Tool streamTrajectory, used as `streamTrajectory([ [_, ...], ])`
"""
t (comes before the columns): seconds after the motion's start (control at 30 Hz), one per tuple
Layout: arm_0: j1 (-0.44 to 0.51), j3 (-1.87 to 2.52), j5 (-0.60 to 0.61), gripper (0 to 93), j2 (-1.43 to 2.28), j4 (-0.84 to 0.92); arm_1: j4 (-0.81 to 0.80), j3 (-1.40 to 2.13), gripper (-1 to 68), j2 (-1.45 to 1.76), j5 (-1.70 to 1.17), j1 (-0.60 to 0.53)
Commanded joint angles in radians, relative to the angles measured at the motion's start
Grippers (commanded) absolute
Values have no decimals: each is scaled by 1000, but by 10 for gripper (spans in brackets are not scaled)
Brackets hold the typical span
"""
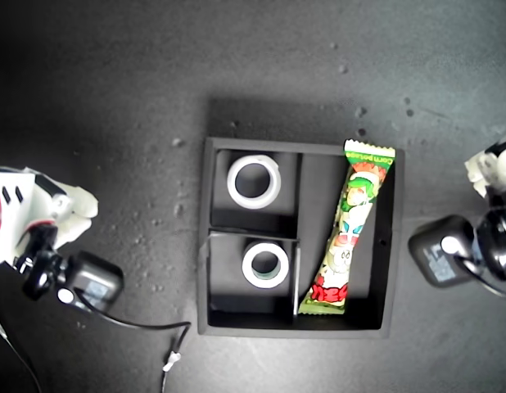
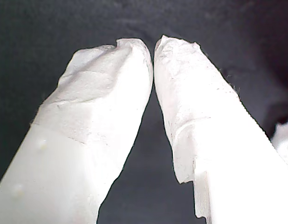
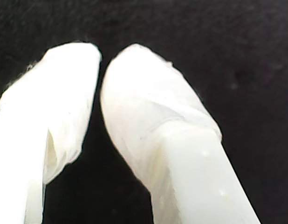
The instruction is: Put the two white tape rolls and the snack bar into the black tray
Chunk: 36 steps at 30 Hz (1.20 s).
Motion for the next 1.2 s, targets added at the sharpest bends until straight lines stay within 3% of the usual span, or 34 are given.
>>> streamTrajectory([
  [0.0,-14,78,-18,1,118,-15,-58,166,-6,181,21,48],
  [0.17,-6,218,-29,1,347,-15,-124,402,-6,460,34,72],
  [0.3,2,364,-40,1,598,3,-276,706,-6,799,63,81],
  [0.47,20,523,-67,1,988,187,-430,1109,-7,1218,117,20],
  [0.67,21,534,-75,1,994,216,-465,1523,-7,1813,193,-38],
  [0.87,9,534,-89,0,994,268,-480,1709,-7,1822,244,-32],
  [1.0,20,534,-202,2,994,390,-568,1859,-6,1816,299,-28],
  [1.1,23,534,-201,2,989,449,-491,1859,-4,1822,359,-57],
  [1.17,75,534,-233,2,992,449,-431,1859,-1,1822,434,-72],
])
